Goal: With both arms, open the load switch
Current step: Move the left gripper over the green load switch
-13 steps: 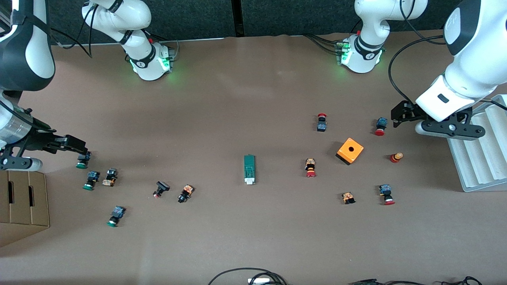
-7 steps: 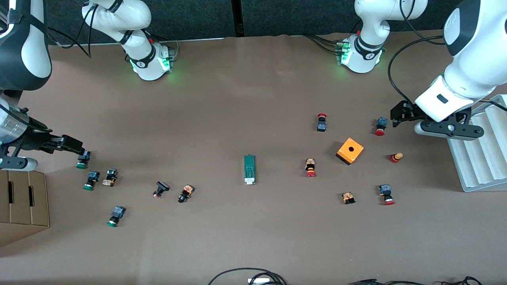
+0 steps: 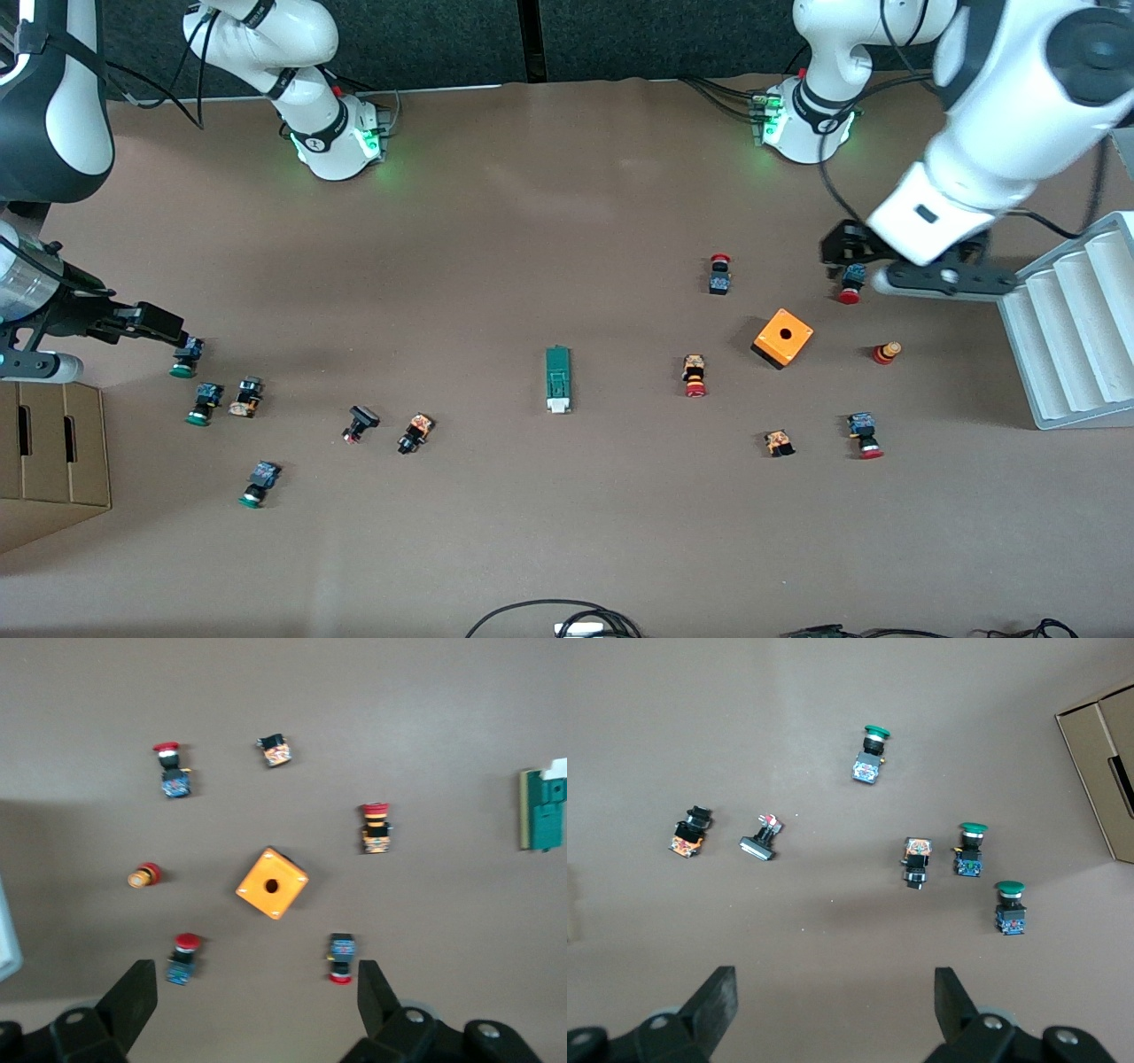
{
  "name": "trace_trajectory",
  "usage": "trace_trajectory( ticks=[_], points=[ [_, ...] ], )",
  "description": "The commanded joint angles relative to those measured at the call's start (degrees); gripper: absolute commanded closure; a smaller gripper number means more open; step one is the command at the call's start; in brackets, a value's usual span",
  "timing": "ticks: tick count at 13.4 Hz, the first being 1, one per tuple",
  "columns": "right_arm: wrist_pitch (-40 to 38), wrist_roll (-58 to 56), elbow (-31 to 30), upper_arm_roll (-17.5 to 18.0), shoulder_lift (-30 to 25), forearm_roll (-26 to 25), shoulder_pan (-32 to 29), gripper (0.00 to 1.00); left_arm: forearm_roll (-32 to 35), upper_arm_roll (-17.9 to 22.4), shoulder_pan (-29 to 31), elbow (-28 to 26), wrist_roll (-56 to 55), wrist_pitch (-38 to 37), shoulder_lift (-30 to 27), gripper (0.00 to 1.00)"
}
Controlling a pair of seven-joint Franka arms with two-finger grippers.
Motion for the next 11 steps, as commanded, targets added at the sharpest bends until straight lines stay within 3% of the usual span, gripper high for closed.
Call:
trace_trajectory(
  ticks=[1, 8, 11],
  points=[
    [-0.4, 0.2, 1.1, 0.0, 0.5, -0.7, -0.1, 0.00, 0.0, -3.7, -0.2, 0.9, -7.1, 0.1, 0.1, 0.00],
    [-0.4, 0.2, 1.1, 0.0, 0.6, -0.8, -0.1, 0.00, 0.9, -12.7, -0.2, 1.8, -20.5, 4.9, 2.8, 0.00],
    [-0.3, 0.2, 1.1, 0.0, 0.7, -0.8, -0.1, 0.00, 6.0, -17.1, -0.2, 1.8, -26.1, 7.0, 4.2, 0.00]
  ],
)
